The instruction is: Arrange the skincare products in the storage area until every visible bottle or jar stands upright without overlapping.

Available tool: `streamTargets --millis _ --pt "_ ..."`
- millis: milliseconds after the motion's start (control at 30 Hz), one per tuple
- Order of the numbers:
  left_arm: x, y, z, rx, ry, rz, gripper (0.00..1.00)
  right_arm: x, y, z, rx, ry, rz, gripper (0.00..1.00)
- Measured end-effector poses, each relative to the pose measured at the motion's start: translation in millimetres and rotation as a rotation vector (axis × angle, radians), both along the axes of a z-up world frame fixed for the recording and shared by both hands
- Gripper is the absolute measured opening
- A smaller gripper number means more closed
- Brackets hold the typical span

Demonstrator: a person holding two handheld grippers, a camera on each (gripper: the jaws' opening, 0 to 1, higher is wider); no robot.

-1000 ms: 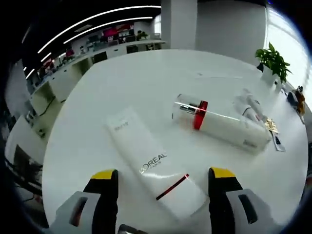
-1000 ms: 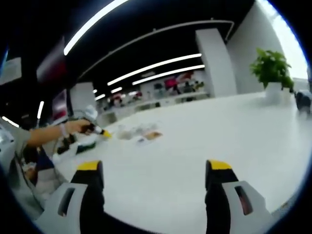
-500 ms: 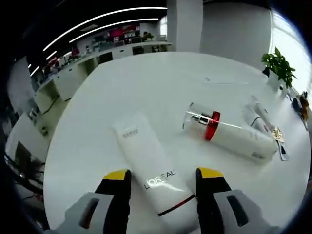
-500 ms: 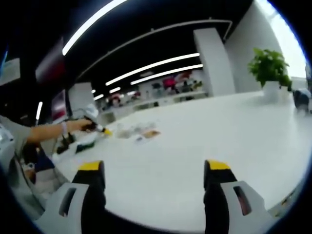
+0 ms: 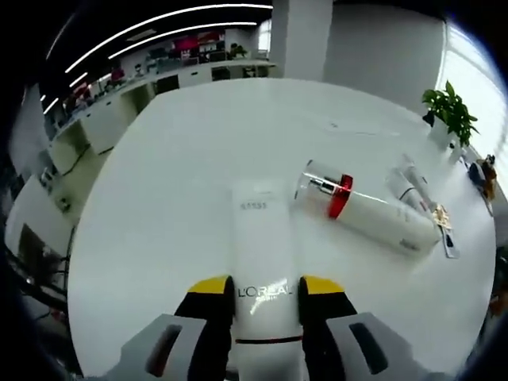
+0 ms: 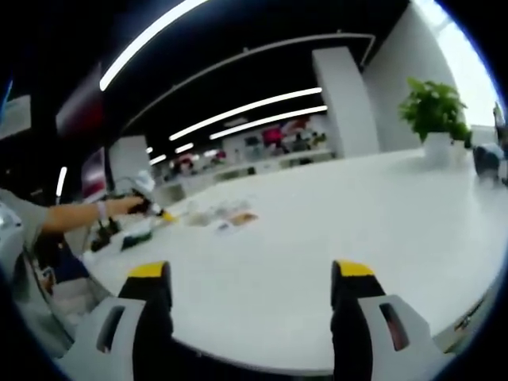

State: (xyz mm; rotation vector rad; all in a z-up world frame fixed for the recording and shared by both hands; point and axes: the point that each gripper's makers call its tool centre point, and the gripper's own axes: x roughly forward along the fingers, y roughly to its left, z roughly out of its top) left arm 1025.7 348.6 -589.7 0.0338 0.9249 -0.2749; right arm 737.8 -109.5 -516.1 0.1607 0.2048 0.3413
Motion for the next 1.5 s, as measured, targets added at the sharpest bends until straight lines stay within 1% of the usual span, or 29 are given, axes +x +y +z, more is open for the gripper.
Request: streamTargets --millis 67,100,133,167,200,233,267,333,367,567,633,667,700,733,833,933,967,1000,1100,1133,1200,1233,1267,1333,1367,1400,1467,1500 --pt "-2.7 -0.1 0.1 0.008 0.002 -0.001 0.30 0.5 1.1 0.3 0.003 -0.002 0.004 0.81" --pt "-5.3 0.0 1.9 0.000 0.004 0.004 0.30 0.5 1.3 0.3 0.004 -0.002 0.005 0.81" --pt "-6.0 -0.8 3.4 -0.015 0.004 0.005 0.30 0.7 1.8 0.5 0.005 -0.003 0.007 0.81" --pt "-3.8 -2.5 6.9 -0.059 -0.010 0.019 0.30 0.8 1.9 0.6 0.006 -0.003 0.008 0.81" --pt "-3.1 0.0 9.4 -0.072 -0.029 0.026 0.30 0.8 1.9 0.5 0.006 -0.003 0.009 0.81" --pt "-4.1 0.7 10.3 -0.083 -0.032 0.030 0.30 0.8 1.9 0.3 0.006 -0.002 0.009 0.81" --pt "-5.3 0.4 11.3 -0.119 -0.027 0.039 0.30 0.9 1.3 0.0 0.006 -0.001 0.007 0.81" --pt "-7.7 1.8 13.1 -0.152 -0.022 0.048 0.29 1.2 0.3 -0.4 0.006 0.000 0.004 0.81" --pt "-9.3 1.7 15.2 -0.184 -0.023 0.057 0.29 1.4 -0.3 -0.9 0.007 0.002 0.002 0.81" --pt "-15.4 7.5 24.6 -0.238 -0.018 0.062 0.29 3.8 2.0 -1.8 0.014 0.006 0.005 0.80" --pt "-21.2 6.6 29.4 -0.271 -0.019 0.065 0.29 4.5 3.8 -0.5 0.020 0.002 0.010 0.80" --pt "-20.8 7.0 31.8 -0.292 -0.017 0.069 0.29 4.6 4.3 0.0 0.021 0.000 0.012 0.80" --pt "-22.0 5.7 37.4 -0.345 -0.018 0.082 0.29 4.8 4.6 0.5 0.024 -0.002 0.013 0.80" --pt "-24.2 4.7 41.1 -0.378 -0.015 0.077 0.29 4.9 4.8 0.6 0.025 -0.002 0.013 0.80" --pt "-29.1 -1.2 55.8 -0.539 -0.007 0.095 0.29 5.3 4.4 -0.5 0.024 0.002 0.013 0.80" --pt "-31.8 -2.9 63.0 -0.618 -0.011 0.098 0.29 5.6 4.4 -1.4 0.025 0.006 0.014 0.80" --pt "-33.3 -5.8 67.6 -0.685 -0.008 0.100 0.29 5.7 4.8 -1.2 0.025 0.005 0.016 0.80" --pt "-37.4 -11.6 72.9 -0.768 0.002 0.106 0.29 5.6 5.6 -0.4 0.025 0.003 0.020 0.80" --pt "-39.3 -17.9 84.6 -0.897 -0.002 0.101 0.29 5.9 8.0 1.5 0.026 -0.003 0.026 0.80" --pt "-40.2 -20.4 88.4 -0.928 -0.008 0.095 0.29 6.1 8.9 2.1 0.026 -0.004 0.030 0.80" --pt "-46.3 -30.1 102.0 -1.027 -0.027 0.072 0.29 6.7 10.5 3.1 0.025 -0.006 0.035 0.80" --pt "-48.1 -32.5 106.7 -1.059 -0.037 0.066 0.29 7.1 11.4 3.8 0.024 -0.007 0.038 0.80" --pt "-53.3 -38.2 112.7 -1.096 -0.060 0.046 0.29 7.4 12.7 5.3 0.024 -0.010 0.042 0.80" --pt "-58.4 -43.0 120.6 -1.138 -0.093 0.034 0.29 8.2 14.9 8.2 0.024 -0.018 0.049 0.80" --pt "-61.8 -45.9 127.3 -1.176 -0.120 0.023 0.29 9.2 16.7 10.5 0.025 -0.024 0.054 0.80" --pt "-65.9 -49.3 133.8 -1.226 -0.129 0.024 0.29 10.8 18.8 12.7 0.026 -0.028 0.060 0.80" --pt "-68.2 -51.2 143.9 -1.292 -0.160 0.011 0.29 14.4 24.5 16.9 0.025 -0.040 0.077 0.80" --pt "-73.6 -54.7 151.9 -1.354 -0.164 -0.001 0.29 16.0 27.7 18.7 0.026 -0.045 0.086 0.80"
